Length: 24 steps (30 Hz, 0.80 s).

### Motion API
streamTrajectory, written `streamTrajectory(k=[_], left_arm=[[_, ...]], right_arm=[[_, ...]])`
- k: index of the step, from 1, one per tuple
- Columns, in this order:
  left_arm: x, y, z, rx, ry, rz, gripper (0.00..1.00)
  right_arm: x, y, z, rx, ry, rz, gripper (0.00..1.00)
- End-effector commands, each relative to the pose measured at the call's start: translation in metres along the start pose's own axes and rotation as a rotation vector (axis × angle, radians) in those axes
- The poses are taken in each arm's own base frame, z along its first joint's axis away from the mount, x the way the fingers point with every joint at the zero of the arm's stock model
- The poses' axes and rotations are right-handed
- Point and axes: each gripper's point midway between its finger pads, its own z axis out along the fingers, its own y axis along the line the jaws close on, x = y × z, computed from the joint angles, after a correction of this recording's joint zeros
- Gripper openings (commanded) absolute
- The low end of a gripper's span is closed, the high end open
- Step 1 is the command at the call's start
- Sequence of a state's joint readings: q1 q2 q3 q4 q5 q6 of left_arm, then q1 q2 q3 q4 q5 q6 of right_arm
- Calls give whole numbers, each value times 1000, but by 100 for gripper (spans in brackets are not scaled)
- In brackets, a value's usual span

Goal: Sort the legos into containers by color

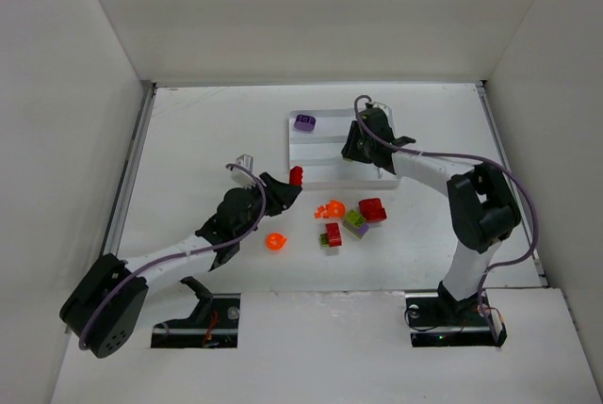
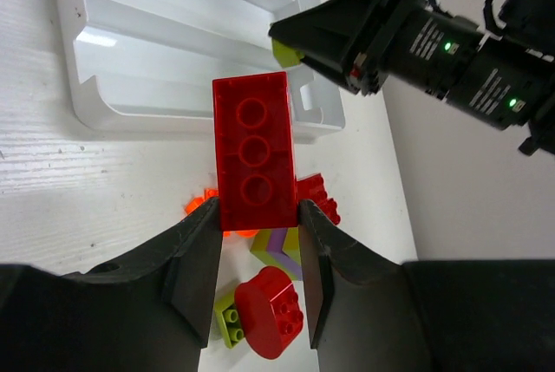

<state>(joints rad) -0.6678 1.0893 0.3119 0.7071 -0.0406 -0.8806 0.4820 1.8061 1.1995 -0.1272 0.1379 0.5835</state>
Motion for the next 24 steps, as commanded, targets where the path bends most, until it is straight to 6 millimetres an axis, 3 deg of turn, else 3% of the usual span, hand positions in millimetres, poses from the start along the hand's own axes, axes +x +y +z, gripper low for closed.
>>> streamTrajectory(k=[1,15,18,20,24], left_arm=[[-21,-33,9,93,-65,60,16],[-10,-22,7,106,-47,109,17],[-7,-23,8,110,-37,109,17],[-5,-23,9,109,-31,118,17],[-1,-19,14,94,-11,121,17]], right_arm=[[-34,6,1,7,-77,-10,37],[-50,0,26,100,-102,-6,46],[-50,0,26,99,-104,-1,53],[-50,2,23,94,-108,-3,61],[-60,6,-1,66,-151,10,61]])
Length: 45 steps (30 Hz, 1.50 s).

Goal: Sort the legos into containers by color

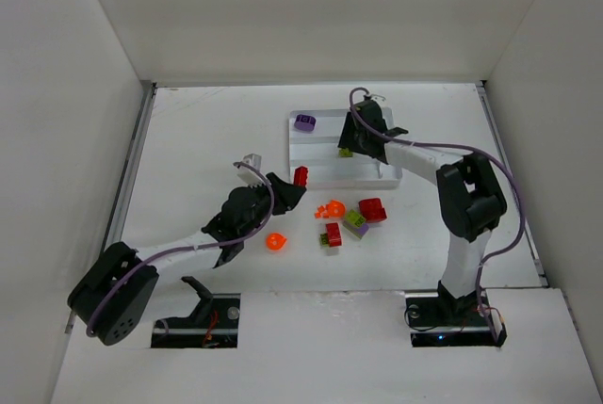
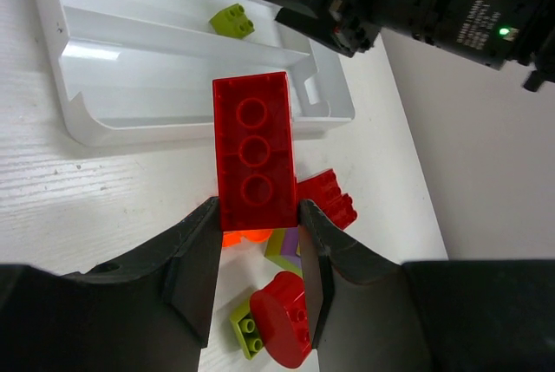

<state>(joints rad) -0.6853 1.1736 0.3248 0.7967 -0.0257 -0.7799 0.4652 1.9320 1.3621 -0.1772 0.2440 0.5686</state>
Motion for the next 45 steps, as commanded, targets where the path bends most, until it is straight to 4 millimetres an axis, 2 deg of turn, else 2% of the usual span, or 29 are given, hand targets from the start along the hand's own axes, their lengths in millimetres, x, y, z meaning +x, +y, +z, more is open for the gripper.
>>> streamTrajectory(k=[1,4,8,11,15,17,21,25,30,36,45], left_arm=[[-9,-16,6,60,-20,22,17],[-6,-25,12,78,16,44,17],[7,-36,28,53,149,73,18],[13,-44,42,31,247,99,19],[16,-54,54,23,377,106,20],[16,-55,61,11,419,126,21],[19,-41,80,-64,477,199,21],[26,-14,96,-168,529,326,21],[35,3,106,-243,591,441,21],[31,13,111,-279,588,459,22],[16,32,110,-363,546,499,43]], right_arm=[[-36,11,-38,-51,-119,33,61],[-42,2,-73,-88,-194,62,58],[-29,-14,-105,-138,-261,115,43],[-14,-21,-121,-190,-296,159,42],[-10,-26,-133,-242,-346,213,45],[-9,-23,-136,-269,-349,214,45],[-8,-22,-141,-290,-352,227,46],[-10,-28,-151,-308,-380,260,48],[-11,-26,-155,-331,-383,264,49],[-9,-25,-150,-324,-371,257,50],[-8,-25,-147,-319,-365,253,59]])
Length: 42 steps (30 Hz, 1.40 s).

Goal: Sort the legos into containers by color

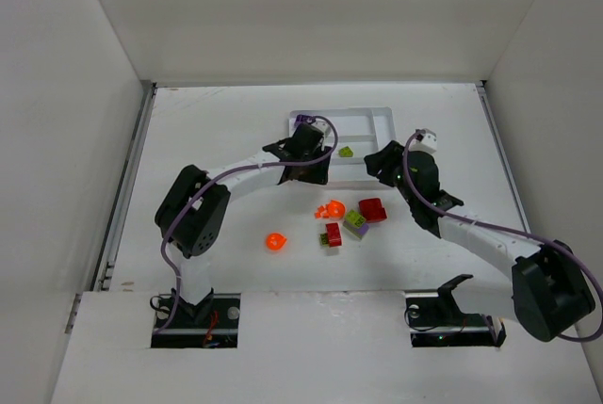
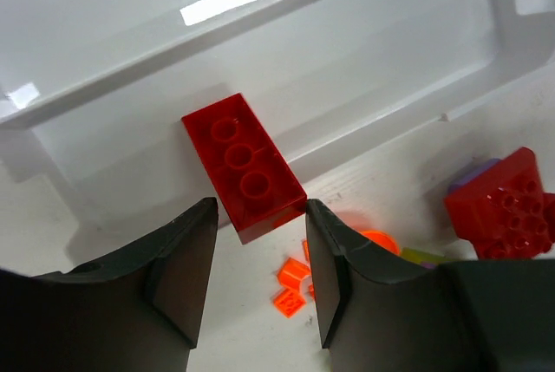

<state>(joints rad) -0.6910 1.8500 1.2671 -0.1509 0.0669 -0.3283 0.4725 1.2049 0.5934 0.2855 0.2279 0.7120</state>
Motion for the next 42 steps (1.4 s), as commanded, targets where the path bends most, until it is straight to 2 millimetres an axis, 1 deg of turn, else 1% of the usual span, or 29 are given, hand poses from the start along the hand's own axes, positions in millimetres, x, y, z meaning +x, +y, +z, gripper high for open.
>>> streamTrajectory(k=[1,3,7,11,12,13,15,17,18,19,21,22,24,25,26,27,28,29,30,32,34,36,38,40,42], left_arm=[[-24,17,-11,-88,-72,24,43],[-31,24,-16,-135,-109,29,45],[-47,36,-34,-220,-203,27,54],[-59,36,-59,-221,-317,-12,57],[-60,36,-68,-206,-356,-33,58],[-62,35,-74,-192,-381,-50,58],[-60,37,-88,-161,-432,-103,58],[-53,41,-98,-148,-455,-150,53],[-47,43,-102,-141,-463,-174,48],[-40,46,-106,-136,-467,-195,41],[-25,52,-112,-130,-481,-234,26],[-18,54,-115,-121,-492,-259,22],[-1,64,-120,-119,-501,-311,19],[6,69,-123,-120,-507,-337,19],[13,75,-125,-121,-516,-360,19],[19,82,-127,-128,-526,-386,19],[23,89,-130,-136,-542,-414,20],[27,97,-132,-144,-557,-443,21],[32,106,-133,-156,-568,-471,21],[39,122,-137,-173,-592,-525,24],[46,138,-140,-187,-624,-580,26],[50,149,-144,-195,-654,-609,27],[54,158,-147,-200,-684,-632,29],[56,163,-150,-200,-705,-640,30],[56,166,-152,-195,-722,-650,31]], right_arm=[[-15,16,1,-52,-51,17,60],[-14,18,2,-56,-46,13,60],[-14,25,0,-76,-45,-7,59],[-10,36,-4,-105,-31,-48,53],[-8,39,-4,-112,-26,-55,52],[-7,43,-5,-122,-23,-64,50],[0,54,-6,-145,-4,-93,41],[8,65,-9,-168,20,-131,33],[13,71,-10,-182,37,-152,29],[19,79,-12,-200,61,-179,26],[38,95,-18,-241,127,-225,22],[54,105,-23,-271,172,-243,22],[78,117,-31,-301,227,-261,22],[91,123,-35,-313,254,-266,24],[102,130,-39,-328,277,-270,28],[114,136,-44,-343,304,-280,35],[129,143,-48,-360,335,-296,46],[140,146,-52,-367,358,-308,52],[157,151,-55,-375,390,-328,60],[185,152,-58,-373,441,-371,66],[209,149,-58,-350,482,-405,68],[227,151,-61,-344,516,-430,71],[241,155,-68,-354,536,-456,77],[249,158,-72,-355,545,-475,84],[256,159,-71,-346,558,-493,89]])
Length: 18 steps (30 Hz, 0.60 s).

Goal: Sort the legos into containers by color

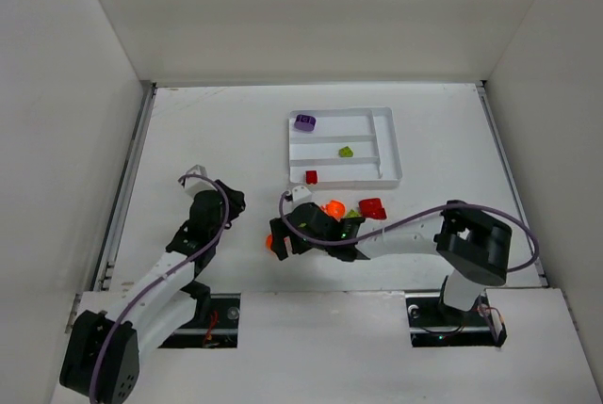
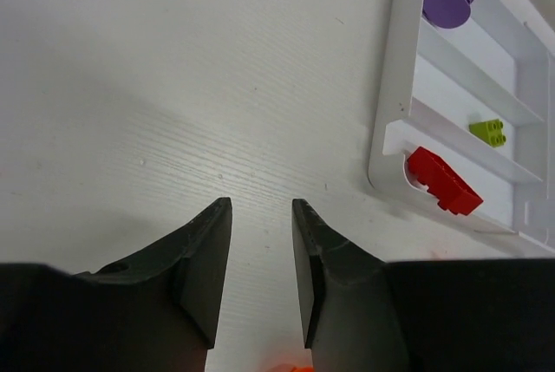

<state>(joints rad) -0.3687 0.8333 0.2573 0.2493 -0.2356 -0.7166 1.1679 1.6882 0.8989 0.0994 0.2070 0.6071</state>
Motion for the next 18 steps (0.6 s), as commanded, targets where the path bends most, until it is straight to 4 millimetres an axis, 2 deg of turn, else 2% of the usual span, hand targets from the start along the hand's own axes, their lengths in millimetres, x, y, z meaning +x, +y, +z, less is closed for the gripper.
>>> streamTrajectory(k=[1,6,14,18], left_arm=[[-17,-13,-1,73,-70,-63,33],[-13,-14,-3,96,-68,-82,39],[-12,-13,-6,119,-62,-110,40],[-13,-11,-5,115,-67,-123,40]], right_arm=[[-22,18,4,-2,-43,-2,90],[-15,19,17,51,-2,-32,92],[-6,-2,33,174,27,-59,87],[-3,-1,37,179,38,-68,86]])
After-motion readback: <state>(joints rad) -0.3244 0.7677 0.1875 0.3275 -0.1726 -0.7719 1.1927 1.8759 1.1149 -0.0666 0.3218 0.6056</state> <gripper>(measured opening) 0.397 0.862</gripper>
